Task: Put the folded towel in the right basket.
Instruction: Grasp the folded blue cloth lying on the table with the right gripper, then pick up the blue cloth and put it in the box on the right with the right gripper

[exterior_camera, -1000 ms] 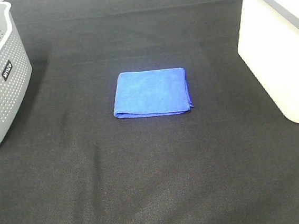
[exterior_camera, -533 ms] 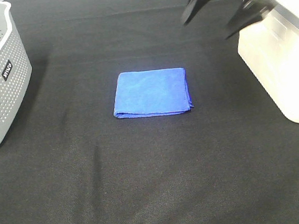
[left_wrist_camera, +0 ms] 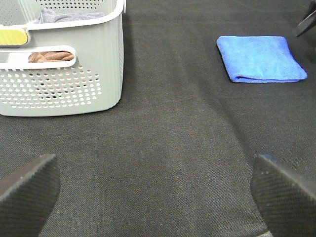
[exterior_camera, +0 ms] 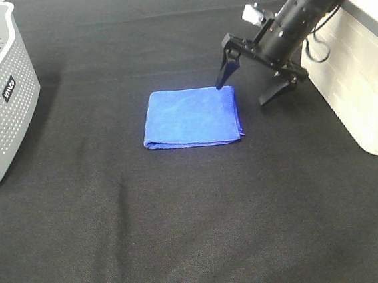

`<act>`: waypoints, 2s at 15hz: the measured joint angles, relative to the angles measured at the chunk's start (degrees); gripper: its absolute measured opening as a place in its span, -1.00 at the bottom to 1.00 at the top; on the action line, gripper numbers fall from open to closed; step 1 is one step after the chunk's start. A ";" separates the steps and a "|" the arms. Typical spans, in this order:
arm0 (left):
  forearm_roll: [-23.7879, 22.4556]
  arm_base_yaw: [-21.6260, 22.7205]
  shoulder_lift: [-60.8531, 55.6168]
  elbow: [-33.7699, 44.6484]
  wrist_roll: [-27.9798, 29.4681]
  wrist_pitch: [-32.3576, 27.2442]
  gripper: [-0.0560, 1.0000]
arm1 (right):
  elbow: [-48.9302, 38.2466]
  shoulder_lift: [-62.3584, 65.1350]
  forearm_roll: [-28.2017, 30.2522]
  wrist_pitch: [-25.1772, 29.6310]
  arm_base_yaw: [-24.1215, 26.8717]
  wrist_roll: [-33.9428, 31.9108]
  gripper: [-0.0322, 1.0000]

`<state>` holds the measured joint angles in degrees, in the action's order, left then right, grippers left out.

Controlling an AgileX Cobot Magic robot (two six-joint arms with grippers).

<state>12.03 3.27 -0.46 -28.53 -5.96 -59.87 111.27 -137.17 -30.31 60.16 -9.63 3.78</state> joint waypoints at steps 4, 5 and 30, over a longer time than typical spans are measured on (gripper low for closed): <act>0.00 0.00 0.00 0.00 0.00 0.00 0.95 | 0.11 -3.04 -0.06 -3.95 0.00 -0.57 0.88; -0.06 0.00 0.00 0.00 0.00 0.00 0.95 | 0.17 -3.72 -0.29 -5.33 0.00 -0.86 0.88; -2.29 0.00 0.00 0.00 0.63 0.00 0.95 | 22.40 4.35 3.72 1.55 -8.94 -0.06 -0.52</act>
<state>9.74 3.27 -0.46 -28.53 -5.33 -59.87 133.67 -132.81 -26.59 61.71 -18.56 3.72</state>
